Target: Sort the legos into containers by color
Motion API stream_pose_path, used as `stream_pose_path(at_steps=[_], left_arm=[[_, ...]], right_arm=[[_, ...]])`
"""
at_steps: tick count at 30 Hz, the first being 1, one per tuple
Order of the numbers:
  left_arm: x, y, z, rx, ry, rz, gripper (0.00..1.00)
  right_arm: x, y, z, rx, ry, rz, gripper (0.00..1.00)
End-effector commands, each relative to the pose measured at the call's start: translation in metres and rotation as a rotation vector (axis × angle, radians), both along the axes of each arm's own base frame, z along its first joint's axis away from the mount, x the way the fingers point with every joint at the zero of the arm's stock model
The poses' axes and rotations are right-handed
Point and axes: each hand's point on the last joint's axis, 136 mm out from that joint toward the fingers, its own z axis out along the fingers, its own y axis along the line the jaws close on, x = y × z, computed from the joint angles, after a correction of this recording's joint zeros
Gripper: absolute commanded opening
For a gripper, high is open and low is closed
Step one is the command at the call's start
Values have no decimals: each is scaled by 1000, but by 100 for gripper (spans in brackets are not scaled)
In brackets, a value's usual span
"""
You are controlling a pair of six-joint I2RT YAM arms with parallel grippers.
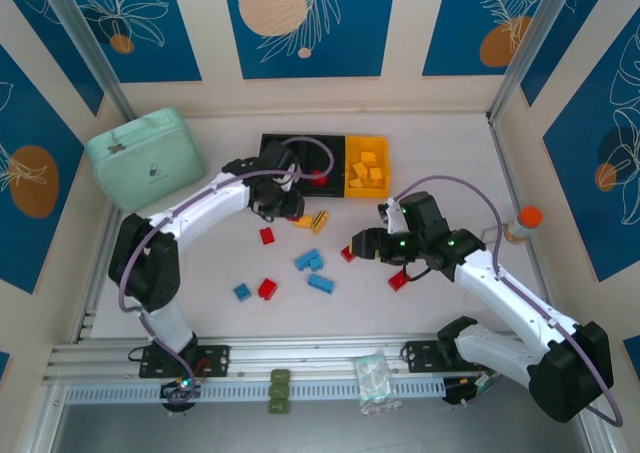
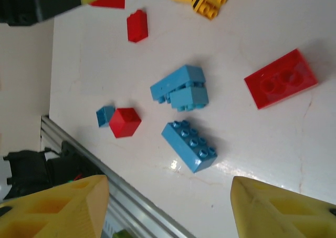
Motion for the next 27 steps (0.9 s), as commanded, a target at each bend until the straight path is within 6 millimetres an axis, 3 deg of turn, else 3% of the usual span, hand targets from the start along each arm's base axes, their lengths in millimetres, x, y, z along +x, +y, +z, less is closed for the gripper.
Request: stream_pose_path(at_steps=[1,6,14,21,27], left_arm=[[17,-22,1,-26,6,-11,24],[58,-42,8,-7,-37,-14,25],[111,-69,1,-4,-55,-2,25],[133,-93,-15,-69,-31,-1,27],[138,-97,-31,-71,-12,8,29]], right_arm=[[8,-7,4,12,-19,-60,63],[12,-15,3,7,-7,-95,63],[10,-29,-3,8,13,-152,63],[10,-37,-5,7,22,-177,63],[11,-41,-4,10,22,-188,63]])
